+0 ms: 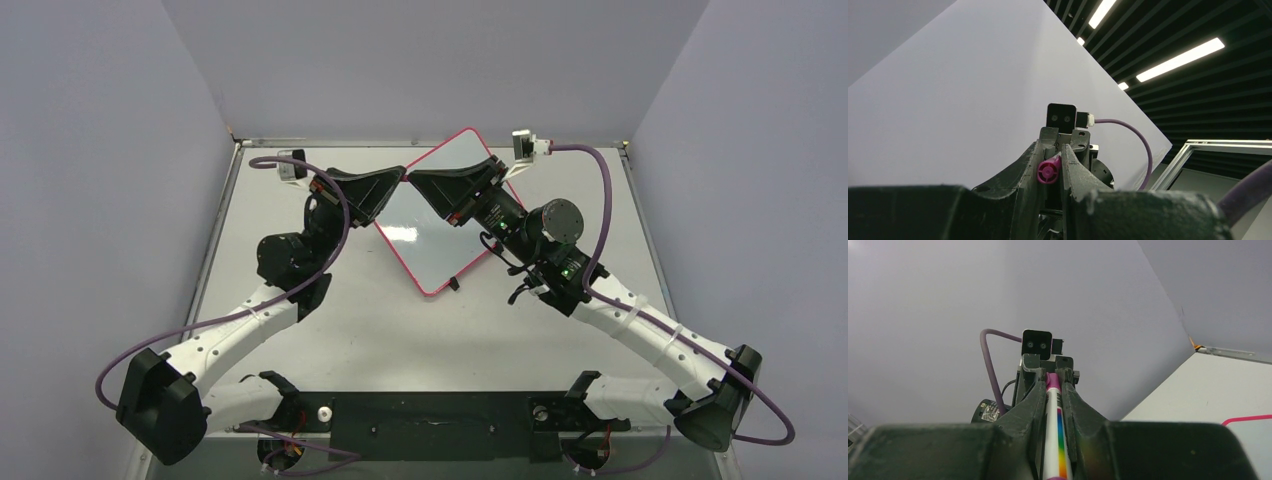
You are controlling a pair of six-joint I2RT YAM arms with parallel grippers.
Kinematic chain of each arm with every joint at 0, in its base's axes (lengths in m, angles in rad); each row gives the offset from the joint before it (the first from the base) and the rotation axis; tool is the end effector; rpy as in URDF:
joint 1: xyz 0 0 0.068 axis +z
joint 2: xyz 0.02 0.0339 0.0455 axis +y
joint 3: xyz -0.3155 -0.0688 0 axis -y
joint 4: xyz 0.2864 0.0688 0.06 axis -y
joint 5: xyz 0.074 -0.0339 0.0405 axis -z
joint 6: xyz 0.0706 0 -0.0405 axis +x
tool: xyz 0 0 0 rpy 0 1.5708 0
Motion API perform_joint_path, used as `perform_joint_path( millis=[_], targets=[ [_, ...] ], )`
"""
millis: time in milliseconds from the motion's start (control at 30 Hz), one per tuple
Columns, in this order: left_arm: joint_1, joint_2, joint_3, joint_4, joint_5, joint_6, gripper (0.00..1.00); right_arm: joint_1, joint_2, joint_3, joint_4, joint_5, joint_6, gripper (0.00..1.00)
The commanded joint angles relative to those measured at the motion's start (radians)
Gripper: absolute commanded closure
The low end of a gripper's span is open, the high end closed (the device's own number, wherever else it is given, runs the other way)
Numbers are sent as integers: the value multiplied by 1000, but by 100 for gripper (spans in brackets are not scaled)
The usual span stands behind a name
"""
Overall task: Write a sentence on the whiteboard
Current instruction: Open the pen cap from the whiteboard marker.
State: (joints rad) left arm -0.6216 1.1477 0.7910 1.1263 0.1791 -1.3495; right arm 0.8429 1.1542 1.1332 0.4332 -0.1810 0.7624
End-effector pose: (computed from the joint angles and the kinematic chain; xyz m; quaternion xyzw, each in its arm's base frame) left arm 0.2226 -0.1749 0.4572 -0.0613 0.3923 -0.7838 0.4776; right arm 0.1977 0.2409 0.5135 -0.0975 0.5417 0.6338 0.5435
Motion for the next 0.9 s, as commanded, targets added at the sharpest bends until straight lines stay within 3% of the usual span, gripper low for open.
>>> perform_joint_path(
  millis=[0, 233, 633, 767, 867],
  targets=[
    [-7, -35, -3, 32, 85, 107, 100, -15, -19, 19, -34, 62, 20, 100],
    [6, -162, -76, -14, 63, 289, 100, -81, -57, -26, -92, 125, 137, 100],
    [58, -258, -148, -71, -40, 301, 100, -183, -96, -124, -42, 71, 267, 100],
    [76, -305, -123, -251, -57, 333, 100, -204, -114, -133, -77, 66, 250, 100],
    [82, -393, -80, -693, -216, 417, 100, -218, -149, -138, -135, 90, 194, 100]
  ],
)
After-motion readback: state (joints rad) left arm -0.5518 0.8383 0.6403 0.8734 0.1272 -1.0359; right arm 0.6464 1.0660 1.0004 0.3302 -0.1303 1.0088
